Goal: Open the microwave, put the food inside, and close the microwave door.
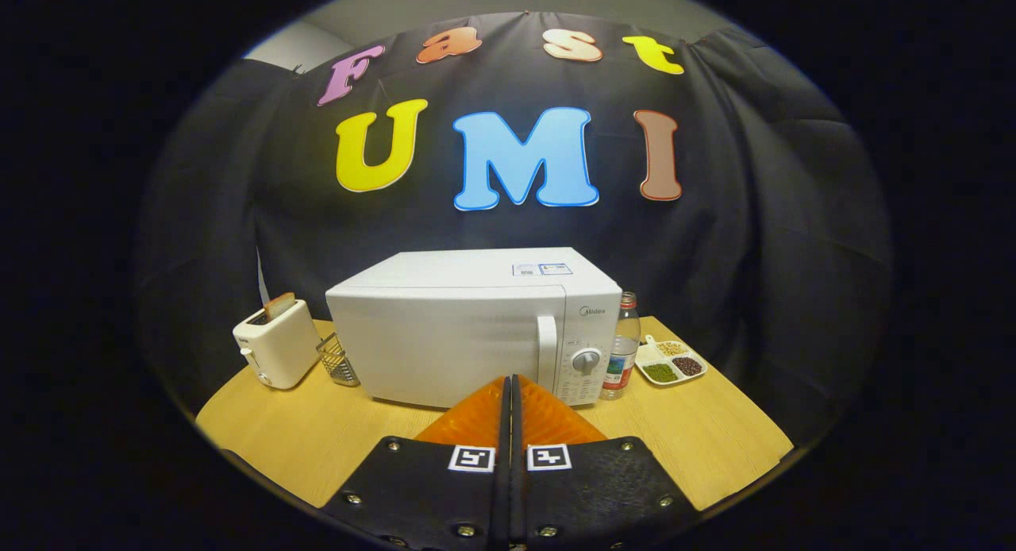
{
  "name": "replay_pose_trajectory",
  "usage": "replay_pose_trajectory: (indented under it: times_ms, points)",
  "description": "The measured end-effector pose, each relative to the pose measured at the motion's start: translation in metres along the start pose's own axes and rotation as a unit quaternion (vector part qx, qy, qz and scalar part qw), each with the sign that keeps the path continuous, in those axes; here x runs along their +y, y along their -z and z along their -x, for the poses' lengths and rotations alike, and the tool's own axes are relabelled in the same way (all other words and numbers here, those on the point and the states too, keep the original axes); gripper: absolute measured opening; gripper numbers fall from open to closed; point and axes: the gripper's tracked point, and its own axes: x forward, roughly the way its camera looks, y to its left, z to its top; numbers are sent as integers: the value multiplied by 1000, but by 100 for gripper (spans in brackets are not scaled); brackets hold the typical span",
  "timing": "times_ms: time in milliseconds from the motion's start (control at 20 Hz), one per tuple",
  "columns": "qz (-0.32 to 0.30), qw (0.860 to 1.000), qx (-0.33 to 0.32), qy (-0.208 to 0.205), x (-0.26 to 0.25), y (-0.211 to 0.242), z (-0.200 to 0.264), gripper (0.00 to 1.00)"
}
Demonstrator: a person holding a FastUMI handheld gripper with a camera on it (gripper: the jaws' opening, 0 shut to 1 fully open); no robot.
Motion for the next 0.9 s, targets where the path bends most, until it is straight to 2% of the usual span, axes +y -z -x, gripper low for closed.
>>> replay_pose_trajectory:
  times_ms: [500, 600, 650, 700, 750, 850, 900]
  points:
    - [-5, 998, -57, 29, -3, -23, 110, 1]
    - [-5, 998, -66, 23, 1, -23, 128, 23]
    - [-4, 997, -69, 22, 0, -21, 134, 51]
    - [-5, 997, -75, 22, 1, -22, 141, 61]
    - [-5, 996, -84, 25, 0, -24, 147, 81]
    - [-2, 995, -94, 33, -3, -25, 156, 99]
    - [-1, 995, -96, 34, -4, -25, 159, 99]
